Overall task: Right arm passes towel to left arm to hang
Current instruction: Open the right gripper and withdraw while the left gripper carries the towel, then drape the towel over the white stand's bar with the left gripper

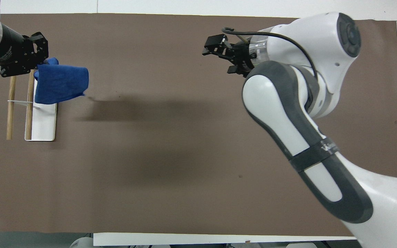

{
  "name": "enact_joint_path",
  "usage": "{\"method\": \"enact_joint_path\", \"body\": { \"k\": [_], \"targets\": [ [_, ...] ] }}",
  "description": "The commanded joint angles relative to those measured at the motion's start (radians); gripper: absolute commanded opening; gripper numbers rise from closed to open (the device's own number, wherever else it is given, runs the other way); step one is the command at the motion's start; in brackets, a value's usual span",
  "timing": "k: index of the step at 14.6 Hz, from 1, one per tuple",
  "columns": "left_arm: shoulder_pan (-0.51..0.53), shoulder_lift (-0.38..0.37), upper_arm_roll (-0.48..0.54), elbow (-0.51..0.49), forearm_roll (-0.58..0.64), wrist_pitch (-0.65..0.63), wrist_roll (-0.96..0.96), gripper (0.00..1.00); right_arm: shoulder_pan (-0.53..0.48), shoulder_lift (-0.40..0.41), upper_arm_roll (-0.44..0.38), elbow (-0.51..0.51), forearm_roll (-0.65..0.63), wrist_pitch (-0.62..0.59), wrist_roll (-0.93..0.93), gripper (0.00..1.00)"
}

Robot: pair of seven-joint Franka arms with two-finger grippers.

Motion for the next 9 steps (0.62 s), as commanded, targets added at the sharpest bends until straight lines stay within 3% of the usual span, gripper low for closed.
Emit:
{"method": "enact_joint_path", "body": {
  "k": [1,5,9],
  "targets": [
    [-0.006,-0.085,0.003,-0.152,0.005,0.058,0.005,0.0,-0.063,-0.021,0.006,0.008,-0.145,-0.098,-0.148,1.0],
    [-0.006,-0.114,0.046,-0.283,0.006,0.227,0.122,0.0,-0.1,-0.07,0.001,0.069,-0.467,-0.312,-0.184,1.0],
    [-0.007,-0.102,0.158,-0.312,0.006,0.34,0.357,0.0,-0.167,-0.135,-0.001,0.129,-0.575,-0.53,-0.184,1.0]
  ]
}}
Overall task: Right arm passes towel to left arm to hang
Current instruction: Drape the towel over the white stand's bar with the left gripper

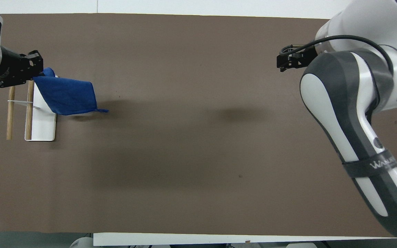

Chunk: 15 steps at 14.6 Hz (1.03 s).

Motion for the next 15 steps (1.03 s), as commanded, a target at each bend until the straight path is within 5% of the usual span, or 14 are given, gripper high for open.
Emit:
{"method": "enact_joint_path", "body": {
  "k": [1,7,15],
  "targets": [
    [-0.006,-0.026,0.059,-0.048,0.008,0.066,0.144,0.0,-0.088,-0.072,0.011,0.017,-0.023,-0.125,-0.019,1.0],
    [-0.006,0.009,0.175,-0.023,0.011,0.172,0.459,0.0,-0.217,-0.187,0.011,0.086,-0.011,-0.38,-0.062,1.0],
    [-0.006,0.028,0.32,-0.015,0.01,0.286,0.772,0.0,-0.194,-0.211,-0.019,0.053,-0.011,-0.369,-0.17,1.0]
  ]
}}
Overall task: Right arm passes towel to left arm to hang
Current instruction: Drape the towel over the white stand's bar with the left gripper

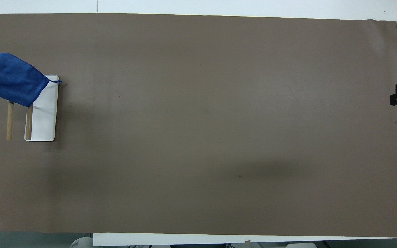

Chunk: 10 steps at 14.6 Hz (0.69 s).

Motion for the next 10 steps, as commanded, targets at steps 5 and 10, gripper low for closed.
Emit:
{"method": "enact_joint_path", "body": {
  "k": [5,10],
  "targets": [
    [-0.008,0.009,0.046,-0.008,0.008,0.018,0.094,0.0,0.025,0.013,0.006,-0.006,0.0,0.033,-0.024,1.0],
    [-0.023,0.006,0.033,-0.022,0.006,-0.015,0.043,0.0,0.012,0.011,0.0,-0.009,0.002,0.033,-0.052,1.0]
  ]
}}
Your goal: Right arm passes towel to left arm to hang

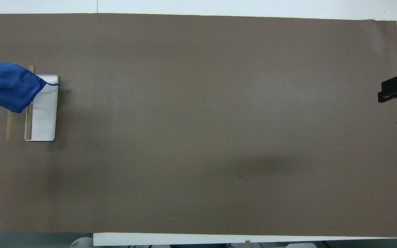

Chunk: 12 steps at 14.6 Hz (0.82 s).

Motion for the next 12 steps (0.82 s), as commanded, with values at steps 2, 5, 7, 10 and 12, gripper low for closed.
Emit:
{"method": "enact_joint_path", "body": {
  "k": [2,5,7,10,12],
  "targets": [
    [-0.017,-0.014,-0.006,-0.032,0.007,-0.031,-0.076,0.0,-0.011,-0.006,0.002,-0.009,0.002,0.009,-0.036,1.0],
    [-0.026,-0.017,-0.025,-0.031,0.007,-0.089,-0.142,0.0,-0.012,-0.006,0.0,-0.009,0.002,0.006,-0.05,1.0],
    [-0.026,-0.02,-0.025,-0.032,0.007,-0.094,-0.144,0.0,-0.011,-0.006,0.0,-0.009,0.002,0.006,-0.059,1.0],
    [-0.031,-0.02,-0.025,-0.029,0.008,-0.132,-0.144,0.18,-0.012,-0.006,0.0,-0.009,0.002,0.006,-0.059,1.0],
    [-0.031,-0.018,-0.02,-0.028,0.008,-0.14,-0.135,0.85,-0.012,-0.006,0.0,-0.009,0.002,0.006,-0.059,1.0]
  ]
}}
